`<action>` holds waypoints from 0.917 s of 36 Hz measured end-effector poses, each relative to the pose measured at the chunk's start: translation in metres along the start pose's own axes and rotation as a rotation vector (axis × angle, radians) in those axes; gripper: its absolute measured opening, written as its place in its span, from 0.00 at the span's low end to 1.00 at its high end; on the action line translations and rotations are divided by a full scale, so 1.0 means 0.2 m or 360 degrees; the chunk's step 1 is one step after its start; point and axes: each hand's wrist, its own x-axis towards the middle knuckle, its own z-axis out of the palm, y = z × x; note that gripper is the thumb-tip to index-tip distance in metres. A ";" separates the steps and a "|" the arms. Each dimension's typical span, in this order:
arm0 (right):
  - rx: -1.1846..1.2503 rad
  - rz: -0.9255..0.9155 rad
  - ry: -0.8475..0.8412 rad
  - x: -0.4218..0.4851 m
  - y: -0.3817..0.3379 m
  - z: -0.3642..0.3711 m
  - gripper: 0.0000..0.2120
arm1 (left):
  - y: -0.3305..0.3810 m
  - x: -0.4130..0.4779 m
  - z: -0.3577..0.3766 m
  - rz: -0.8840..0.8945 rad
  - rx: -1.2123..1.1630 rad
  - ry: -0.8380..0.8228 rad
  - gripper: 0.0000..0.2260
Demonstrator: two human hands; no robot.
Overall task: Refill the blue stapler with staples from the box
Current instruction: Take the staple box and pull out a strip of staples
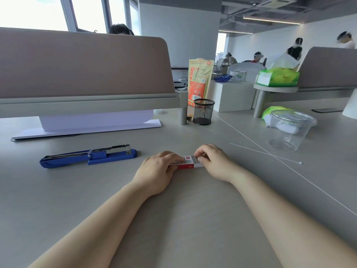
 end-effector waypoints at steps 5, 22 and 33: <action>0.0052 0.0013 0.0015 0.00 -0.01 0.00 0.06 | 0.00 0.00 0.00 0.0004 0.0002 -0.0007 0.12; 0.0575 -0.0012 0.0321 -0.01 -0.01 -0.03 0.08 | 0.00 0.00 0.00 -0.0019 -0.0032 -0.0009 0.12; 0.1237 0.0151 0.0455 -0.03 0.01 -0.11 0.10 | 0.01 -0.01 -0.01 -0.0011 -0.0047 -0.0026 0.12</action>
